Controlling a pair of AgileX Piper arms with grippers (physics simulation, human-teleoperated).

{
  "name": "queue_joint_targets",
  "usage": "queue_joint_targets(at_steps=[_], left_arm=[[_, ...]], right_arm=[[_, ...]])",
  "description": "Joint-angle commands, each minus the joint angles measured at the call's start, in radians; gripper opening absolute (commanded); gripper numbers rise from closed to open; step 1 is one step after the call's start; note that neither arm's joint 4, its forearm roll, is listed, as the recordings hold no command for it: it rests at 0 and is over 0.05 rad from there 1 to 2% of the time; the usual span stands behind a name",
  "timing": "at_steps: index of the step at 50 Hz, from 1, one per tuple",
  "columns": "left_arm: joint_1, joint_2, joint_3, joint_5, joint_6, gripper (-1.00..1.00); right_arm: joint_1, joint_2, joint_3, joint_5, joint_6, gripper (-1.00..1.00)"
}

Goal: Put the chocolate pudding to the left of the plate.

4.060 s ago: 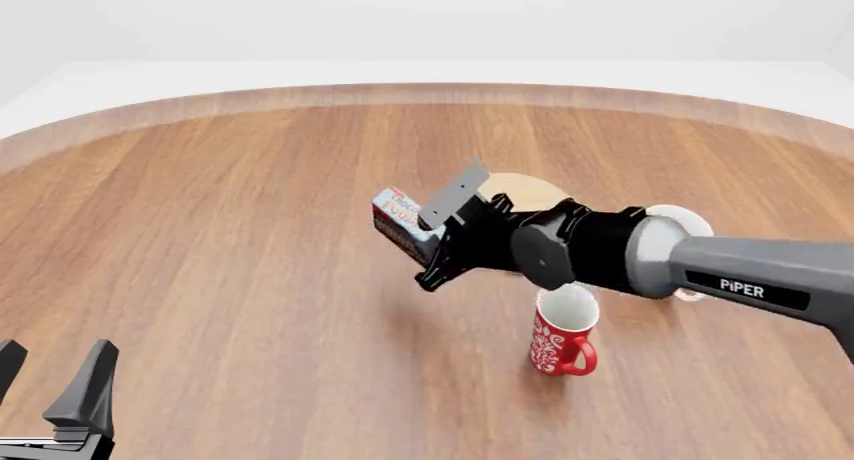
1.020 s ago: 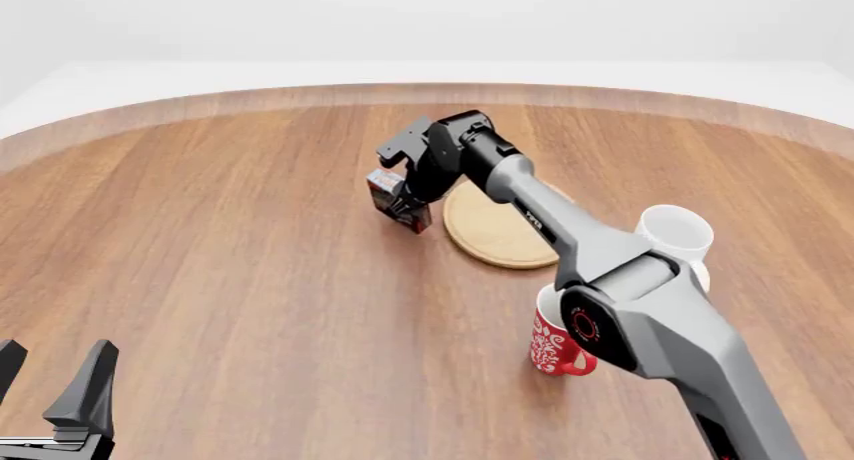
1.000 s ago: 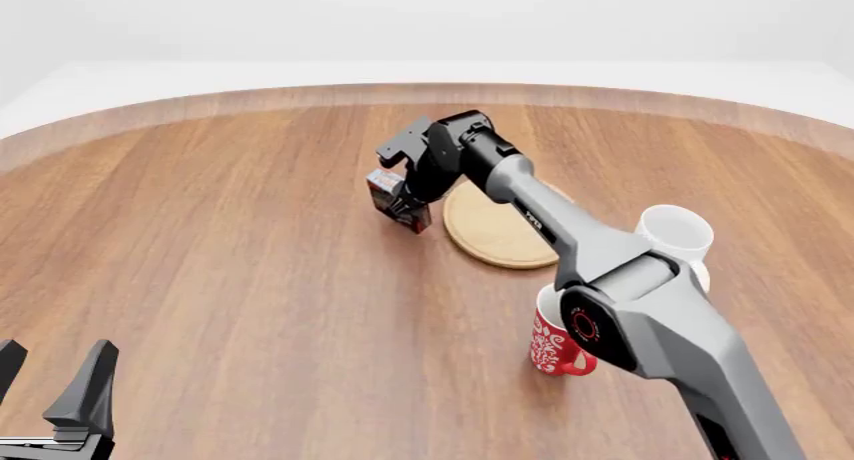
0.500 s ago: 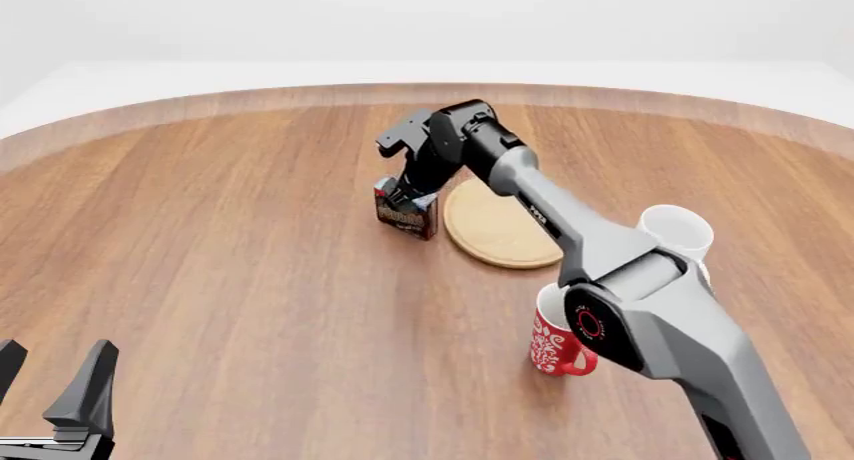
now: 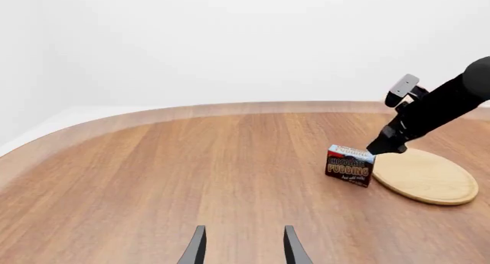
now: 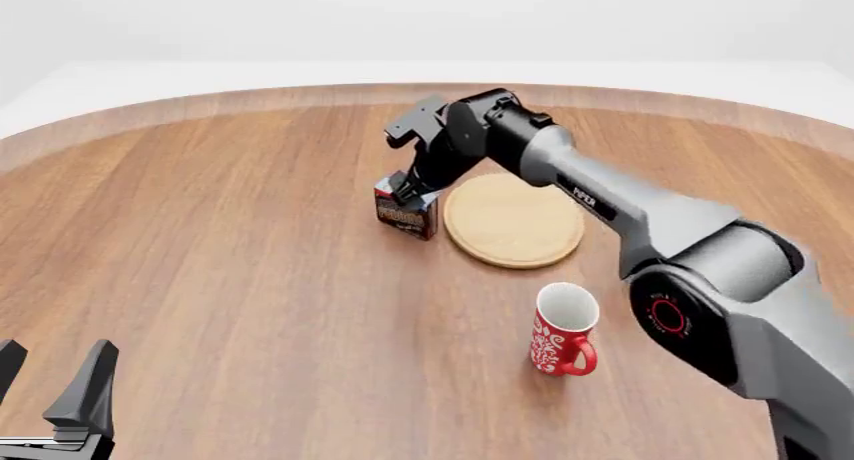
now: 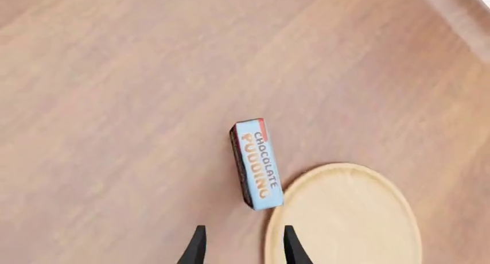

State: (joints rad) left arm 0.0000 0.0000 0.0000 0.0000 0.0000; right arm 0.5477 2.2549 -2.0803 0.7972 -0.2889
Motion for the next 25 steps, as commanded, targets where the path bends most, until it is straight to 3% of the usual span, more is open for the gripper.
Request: queue_joint_targets(at_steps=[1, 9, 15, 25], left_arm=[[0.0, 0.0, 0.0, 0.0, 0.0, 1.0], [0.0, 0.0, 0.0, 0.0, 0.0, 1.0], [0.0, 0.0, 0.0, 0.0, 0.0, 1.0], [0.0, 0.0, 0.0, 0.0, 0.0, 1.0]], right_arm=[[0.009, -0.25, 0.326, -0.118, 0.017, 1.0], [-0.001, -0.466, 0.547, -0.169, 0.036, 1.0], [0.029, -0.678, 0.766, -0.256, 0.106, 1.0], [0.039, -1.007, 1.041, -0.314, 0.153, 1.0]])
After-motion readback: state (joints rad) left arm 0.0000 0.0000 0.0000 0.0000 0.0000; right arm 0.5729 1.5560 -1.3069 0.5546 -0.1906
